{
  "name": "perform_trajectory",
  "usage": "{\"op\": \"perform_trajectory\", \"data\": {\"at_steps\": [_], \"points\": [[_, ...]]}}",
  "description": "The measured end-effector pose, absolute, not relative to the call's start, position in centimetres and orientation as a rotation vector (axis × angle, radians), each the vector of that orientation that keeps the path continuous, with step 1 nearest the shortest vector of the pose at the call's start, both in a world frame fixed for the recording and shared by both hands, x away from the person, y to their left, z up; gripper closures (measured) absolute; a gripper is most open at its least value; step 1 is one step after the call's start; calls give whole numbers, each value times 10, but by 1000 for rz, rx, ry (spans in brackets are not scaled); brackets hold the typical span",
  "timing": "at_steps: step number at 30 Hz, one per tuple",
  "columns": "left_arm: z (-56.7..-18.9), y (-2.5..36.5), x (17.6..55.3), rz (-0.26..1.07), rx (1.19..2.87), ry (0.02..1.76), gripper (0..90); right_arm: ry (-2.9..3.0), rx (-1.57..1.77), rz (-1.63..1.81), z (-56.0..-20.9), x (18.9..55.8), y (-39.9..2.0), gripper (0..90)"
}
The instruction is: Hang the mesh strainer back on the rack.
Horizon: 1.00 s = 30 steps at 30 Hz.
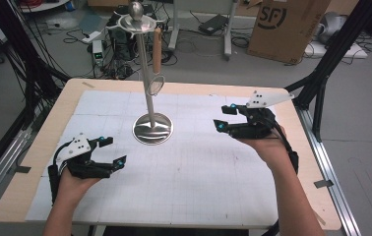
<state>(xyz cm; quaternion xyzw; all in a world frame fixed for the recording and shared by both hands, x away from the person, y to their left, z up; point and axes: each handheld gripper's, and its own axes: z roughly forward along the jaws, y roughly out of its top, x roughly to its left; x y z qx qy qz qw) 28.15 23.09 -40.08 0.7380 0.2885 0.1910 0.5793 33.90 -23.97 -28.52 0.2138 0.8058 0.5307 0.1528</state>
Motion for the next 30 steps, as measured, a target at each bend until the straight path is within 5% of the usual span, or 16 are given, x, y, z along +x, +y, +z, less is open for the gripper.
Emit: {"op": "perform_trajectory", "data": {"at_steps": [14, 30], "points": [[-400, 231, 281, 442, 1715, 666, 162, 2300, 640, 1560, -308, 324, -248, 382], [-399, 232, 282, 440, 1705, 672, 161, 2275, 760, 1558, -340, 320, -261, 241]]}}
